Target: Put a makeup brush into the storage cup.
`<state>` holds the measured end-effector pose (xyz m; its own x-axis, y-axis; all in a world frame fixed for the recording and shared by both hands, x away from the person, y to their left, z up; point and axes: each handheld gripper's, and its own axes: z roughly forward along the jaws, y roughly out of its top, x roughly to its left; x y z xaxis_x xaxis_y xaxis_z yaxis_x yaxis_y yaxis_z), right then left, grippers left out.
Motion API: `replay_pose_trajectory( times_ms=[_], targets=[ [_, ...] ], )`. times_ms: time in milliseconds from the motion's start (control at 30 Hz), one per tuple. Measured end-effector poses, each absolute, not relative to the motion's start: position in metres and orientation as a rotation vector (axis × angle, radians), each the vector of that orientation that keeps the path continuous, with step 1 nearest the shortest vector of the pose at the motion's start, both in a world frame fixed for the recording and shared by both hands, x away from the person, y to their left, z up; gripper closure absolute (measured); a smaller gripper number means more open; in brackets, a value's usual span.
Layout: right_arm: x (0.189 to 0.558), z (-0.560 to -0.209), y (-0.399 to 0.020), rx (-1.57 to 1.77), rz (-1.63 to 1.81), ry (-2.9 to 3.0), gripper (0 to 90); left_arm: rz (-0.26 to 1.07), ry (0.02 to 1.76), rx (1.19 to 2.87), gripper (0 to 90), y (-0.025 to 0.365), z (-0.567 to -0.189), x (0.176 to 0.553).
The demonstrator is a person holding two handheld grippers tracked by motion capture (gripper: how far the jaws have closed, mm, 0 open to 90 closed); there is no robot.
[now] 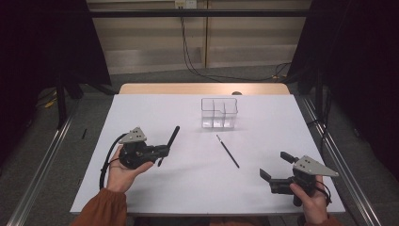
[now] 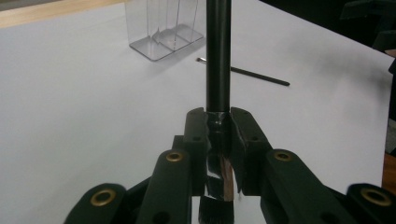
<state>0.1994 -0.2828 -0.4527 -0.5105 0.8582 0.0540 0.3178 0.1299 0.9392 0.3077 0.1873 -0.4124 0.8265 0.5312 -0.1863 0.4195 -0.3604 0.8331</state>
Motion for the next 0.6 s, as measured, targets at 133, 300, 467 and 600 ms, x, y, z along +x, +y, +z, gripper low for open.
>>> replay_pose_trajectory(
  times_ms=[133,300,467,600],
  targets=[
    [0.199,-0.452,-0.283,1.127,1.389,1.900,0.0,0.108,0.662,1.967,78.0,0.187,-0.413,0.306],
    [0.200,-0.451,-0.282,1.121,1.406,1.898,0.0,0.099,0.625,1.963,77.9,0.179,-0.412,0.302],
    [0.200,-0.449,-0.281,1.114,1.432,1.897,0.0,0.103,0.616,1.947,78.0,0.173,-0.411,0.302],
    [0.201,-0.447,-0.279,1.120,1.466,1.895,0.0,0.089,0.591,1.940,78.0,0.166,-0.407,0.300]
  ],
)
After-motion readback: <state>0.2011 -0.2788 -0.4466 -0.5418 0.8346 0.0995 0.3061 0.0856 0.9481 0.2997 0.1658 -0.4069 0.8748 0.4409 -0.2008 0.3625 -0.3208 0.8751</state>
